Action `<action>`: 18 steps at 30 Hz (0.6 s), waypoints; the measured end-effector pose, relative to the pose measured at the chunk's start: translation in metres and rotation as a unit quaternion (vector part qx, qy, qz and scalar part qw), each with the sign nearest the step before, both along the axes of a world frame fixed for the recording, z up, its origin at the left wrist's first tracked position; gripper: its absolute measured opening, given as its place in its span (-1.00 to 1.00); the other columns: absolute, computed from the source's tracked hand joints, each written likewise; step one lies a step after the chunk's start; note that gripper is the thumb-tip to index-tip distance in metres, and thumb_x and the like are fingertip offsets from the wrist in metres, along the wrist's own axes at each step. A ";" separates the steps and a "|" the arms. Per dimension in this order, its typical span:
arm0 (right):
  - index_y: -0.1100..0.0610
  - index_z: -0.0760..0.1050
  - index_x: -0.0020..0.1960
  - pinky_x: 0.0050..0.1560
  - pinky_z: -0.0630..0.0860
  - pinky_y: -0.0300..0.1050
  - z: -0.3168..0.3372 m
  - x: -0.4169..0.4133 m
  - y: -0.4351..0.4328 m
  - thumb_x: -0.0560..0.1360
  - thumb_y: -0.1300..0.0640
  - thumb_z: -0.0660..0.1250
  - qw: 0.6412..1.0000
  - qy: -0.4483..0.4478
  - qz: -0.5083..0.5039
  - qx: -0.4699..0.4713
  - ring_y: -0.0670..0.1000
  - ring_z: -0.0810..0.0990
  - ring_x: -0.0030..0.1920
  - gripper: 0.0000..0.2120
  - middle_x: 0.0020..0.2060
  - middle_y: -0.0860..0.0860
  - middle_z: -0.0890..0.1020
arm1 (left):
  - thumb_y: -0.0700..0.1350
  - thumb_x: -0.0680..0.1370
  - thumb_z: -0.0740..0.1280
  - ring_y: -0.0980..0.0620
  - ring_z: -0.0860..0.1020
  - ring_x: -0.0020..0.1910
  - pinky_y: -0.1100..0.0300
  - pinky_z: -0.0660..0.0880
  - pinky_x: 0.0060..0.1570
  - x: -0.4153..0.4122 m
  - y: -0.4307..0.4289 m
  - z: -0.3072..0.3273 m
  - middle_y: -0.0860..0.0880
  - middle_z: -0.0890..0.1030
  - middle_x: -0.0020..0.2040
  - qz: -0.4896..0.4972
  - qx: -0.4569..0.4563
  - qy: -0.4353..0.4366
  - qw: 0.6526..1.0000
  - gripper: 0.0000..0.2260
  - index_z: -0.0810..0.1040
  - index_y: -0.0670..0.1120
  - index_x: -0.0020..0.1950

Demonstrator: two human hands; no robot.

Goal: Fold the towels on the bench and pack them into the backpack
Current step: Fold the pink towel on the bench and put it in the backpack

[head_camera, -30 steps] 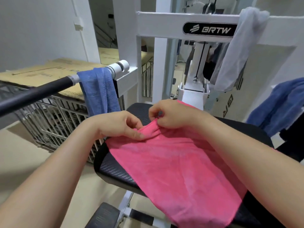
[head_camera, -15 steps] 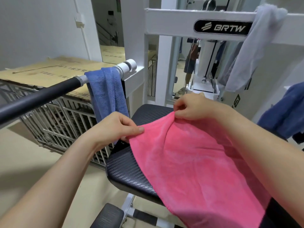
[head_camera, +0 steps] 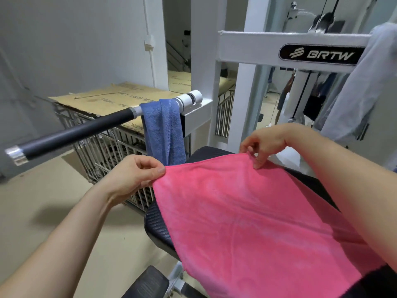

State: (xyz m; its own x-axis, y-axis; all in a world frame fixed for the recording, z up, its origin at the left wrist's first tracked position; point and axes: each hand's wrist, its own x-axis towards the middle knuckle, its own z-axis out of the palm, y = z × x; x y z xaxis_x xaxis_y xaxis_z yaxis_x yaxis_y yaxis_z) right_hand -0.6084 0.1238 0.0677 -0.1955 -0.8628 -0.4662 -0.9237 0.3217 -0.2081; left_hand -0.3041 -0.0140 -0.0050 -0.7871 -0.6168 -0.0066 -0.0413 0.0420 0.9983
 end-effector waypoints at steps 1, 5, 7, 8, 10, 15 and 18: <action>-0.06 0.52 -0.21 -0.09 0.44 -0.05 0.000 -0.003 -0.001 0.36 0.12 0.55 1.000 0.015 0.000 -0.017 0.01 0.46 -0.20 -0.80 -0.27 -0.03 0.49 | -0.29 0.33 0.40 0.19 0.51 -0.48 0.41 0.43 -0.45 0.002 0.003 0.001 -0.01 0.58 -0.44 0.005 -0.001 -0.002 1.000 -0.90 0.66 -0.16 -0.37; 0.02 0.50 -0.34 -0.26 0.35 -0.15 0.002 -0.015 0.002 0.42 0.06 0.47 0.993 -0.045 -0.043 -0.103 -0.07 0.39 -0.29 -0.78 -0.35 -0.07 0.49 | -0.40 0.40 0.37 0.22 0.45 -0.55 0.42 0.39 -0.50 0.010 0.006 0.004 0.01 0.54 -0.51 0.054 -0.025 -0.030 0.998 -0.82 0.62 -0.21 -0.36; 0.05 0.50 -0.34 -0.34 0.29 -0.22 0.007 -0.021 0.006 0.44 0.11 0.44 0.985 -0.118 -0.078 -0.101 -0.07 0.39 -0.30 -0.79 -0.38 -0.04 0.51 | -0.42 0.47 0.33 0.20 0.45 -0.54 0.39 0.41 -0.49 0.015 0.001 0.004 0.02 0.53 -0.52 0.092 -0.050 -0.053 0.993 -0.77 0.62 -0.21 -0.34; 0.05 0.51 -0.34 -0.35 0.27 -0.23 0.009 -0.023 0.008 0.45 0.12 0.43 0.980 -0.149 -0.093 -0.098 -0.07 0.41 -0.32 -0.79 -0.41 -0.05 0.52 | -0.40 0.49 0.35 0.18 0.47 -0.52 0.37 0.43 -0.48 0.016 -0.003 0.004 0.02 0.54 -0.50 0.107 -0.072 -0.067 0.989 -0.74 0.64 -0.16 -0.36; 0.05 0.49 -0.36 -0.37 0.24 -0.22 0.013 -0.025 0.007 0.46 0.06 0.45 0.965 -0.193 -0.128 -0.124 -0.10 0.44 -0.39 -0.75 -0.47 -0.08 0.51 | -0.32 0.47 0.42 0.11 0.50 -0.47 0.31 0.47 -0.43 0.013 -0.009 0.007 0.00 0.59 -0.45 0.137 -0.148 -0.112 0.973 -0.77 0.65 -0.10 -0.36; 0.08 0.43 -0.38 -0.41 0.32 -0.21 0.021 -0.022 -0.017 0.36 0.06 0.53 0.889 -0.110 -0.191 -0.402 -0.07 0.40 -0.41 -0.70 -0.44 0.00 0.48 | -0.19 0.43 0.46 0.10 0.59 -0.28 0.21 0.53 -0.17 -0.026 -0.014 0.042 0.07 0.67 -0.28 0.294 -0.397 -0.109 0.862 -0.92 0.65 -0.01 -0.22; 0.09 0.42 -0.34 -0.32 0.29 -0.15 0.037 -0.014 -0.020 0.41 0.10 0.43 0.723 0.030 -0.180 -0.667 -0.02 0.37 -0.37 -0.76 -0.42 -0.01 0.45 | -0.29 0.38 0.28 0.04 0.62 -0.17 0.10 0.56 -0.07 -0.041 -0.016 0.083 0.07 0.65 -0.18 0.380 -0.464 0.067 0.797 -0.74 0.67 -0.04 -0.07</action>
